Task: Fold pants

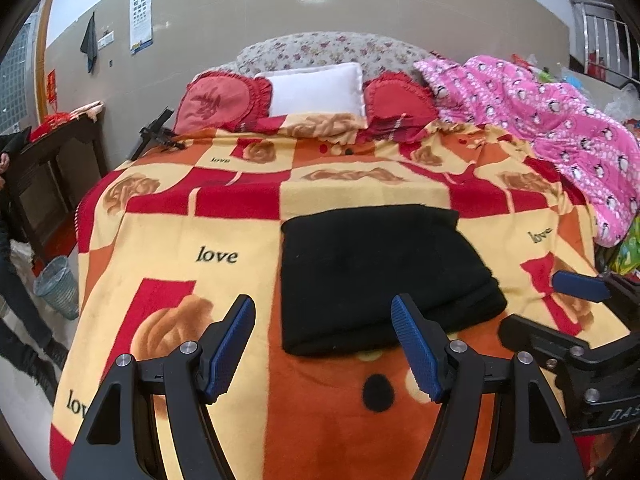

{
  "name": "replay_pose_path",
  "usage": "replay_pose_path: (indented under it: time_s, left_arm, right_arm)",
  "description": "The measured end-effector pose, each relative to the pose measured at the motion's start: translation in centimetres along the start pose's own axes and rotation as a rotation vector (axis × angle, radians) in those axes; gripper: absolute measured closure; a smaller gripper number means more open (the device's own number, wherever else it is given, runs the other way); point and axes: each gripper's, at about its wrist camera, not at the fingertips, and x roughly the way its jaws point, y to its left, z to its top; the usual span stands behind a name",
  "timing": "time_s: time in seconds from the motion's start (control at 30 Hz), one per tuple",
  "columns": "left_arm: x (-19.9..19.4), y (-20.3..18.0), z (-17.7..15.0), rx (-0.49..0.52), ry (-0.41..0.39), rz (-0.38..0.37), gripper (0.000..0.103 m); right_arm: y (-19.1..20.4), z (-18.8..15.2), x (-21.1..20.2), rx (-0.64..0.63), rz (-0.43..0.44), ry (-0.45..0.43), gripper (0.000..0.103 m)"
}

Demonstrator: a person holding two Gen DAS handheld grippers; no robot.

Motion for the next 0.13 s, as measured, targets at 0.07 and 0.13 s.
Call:
replay_pose_path:
  time_s: [0.07, 0.13]
  left_arm:
    - [0.02, -0.02, -0.27, 0.005, -0.001, 0.004, 0.033]
    - [0.06, 0.07, -0.45, 0.005, 0.004, 0.007, 0.032]
  right_arm:
    - [0.00, -0.06, 0.04, -0.001, 0.000, 0.002, 0.001]
    - [-0.02, -0.06, 0.14, -0.003, -0.005, 0.006, 0.001]
